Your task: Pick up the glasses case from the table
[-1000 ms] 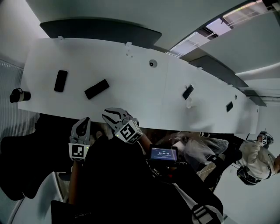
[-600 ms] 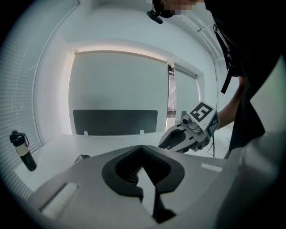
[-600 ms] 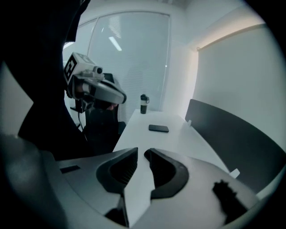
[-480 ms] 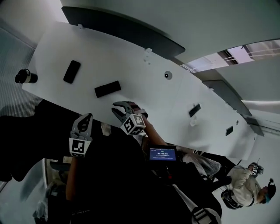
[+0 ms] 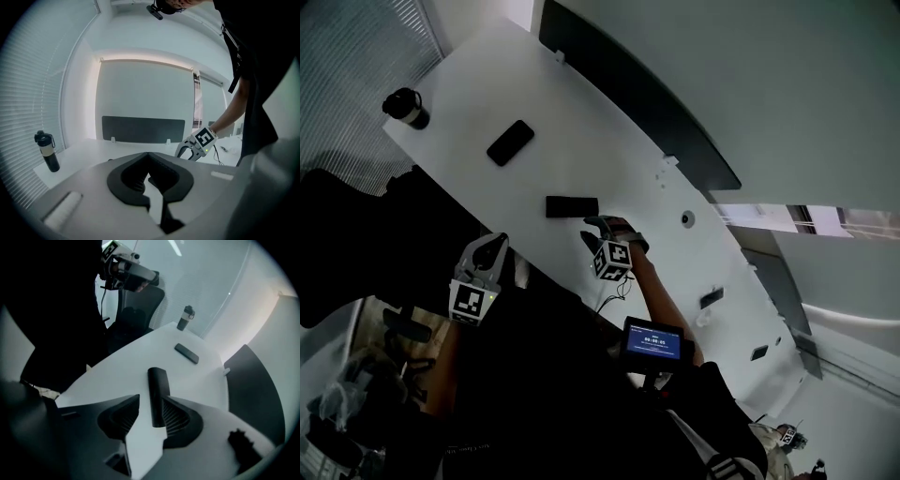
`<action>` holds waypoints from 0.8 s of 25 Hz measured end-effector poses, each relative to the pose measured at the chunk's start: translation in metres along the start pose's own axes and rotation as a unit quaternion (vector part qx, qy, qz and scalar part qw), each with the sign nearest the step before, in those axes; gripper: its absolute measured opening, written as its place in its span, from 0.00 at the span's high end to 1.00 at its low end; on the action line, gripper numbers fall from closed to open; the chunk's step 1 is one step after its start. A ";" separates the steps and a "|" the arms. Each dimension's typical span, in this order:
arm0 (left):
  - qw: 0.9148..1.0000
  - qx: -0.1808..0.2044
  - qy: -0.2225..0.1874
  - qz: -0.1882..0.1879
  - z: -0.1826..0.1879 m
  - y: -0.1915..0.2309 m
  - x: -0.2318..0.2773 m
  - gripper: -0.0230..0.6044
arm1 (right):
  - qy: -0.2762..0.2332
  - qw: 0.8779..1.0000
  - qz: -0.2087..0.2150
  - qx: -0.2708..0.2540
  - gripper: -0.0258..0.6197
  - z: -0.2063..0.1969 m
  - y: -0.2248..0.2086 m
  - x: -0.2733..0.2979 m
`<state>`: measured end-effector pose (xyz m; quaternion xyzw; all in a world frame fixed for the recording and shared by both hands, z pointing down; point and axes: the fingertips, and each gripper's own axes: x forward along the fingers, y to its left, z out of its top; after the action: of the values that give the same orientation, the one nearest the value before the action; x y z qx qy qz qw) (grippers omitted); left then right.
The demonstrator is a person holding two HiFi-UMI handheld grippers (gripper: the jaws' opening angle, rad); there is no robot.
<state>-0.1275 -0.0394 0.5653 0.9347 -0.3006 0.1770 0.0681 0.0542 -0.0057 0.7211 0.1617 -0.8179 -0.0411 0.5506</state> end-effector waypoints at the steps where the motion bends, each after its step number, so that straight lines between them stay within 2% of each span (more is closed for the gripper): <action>1: 1.000 -0.001 -0.002 0.008 -0.001 0.004 -0.005 0.95 | 0.014 1.000 0.007 -0.015 0.72 -0.005 -0.004 0.004; 6: 0.999 -0.022 0.003 0.049 -0.013 0.024 -0.029 0.95 | 0.054 0.996 0.033 -0.056 0.64 -0.018 -0.025 0.027; 11: 0.996 -0.029 0.006 0.082 -0.017 0.042 -0.048 0.96 | 0.083 0.988 0.087 -0.097 0.55 -0.024 -0.032 0.053; 16: 0.994 -0.037 0.008 0.100 -0.021 0.051 -0.060 0.95 | 0.102 0.984 0.130 -0.069 0.50 -0.032 -0.038 0.072; 20: 0.993 -0.038 0.018 0.112 -0.026 0.053 -0.065 0.95 | 0.131 0.974 0.173 -0.065 0.50 -0.047 -0.025 0.084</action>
<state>-0.2152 -0.0417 0.5661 0.8885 -0.4086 0.1890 0.0884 0.0736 -0.0496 0.8075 -0.0147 -0.7499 0.0232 0.6610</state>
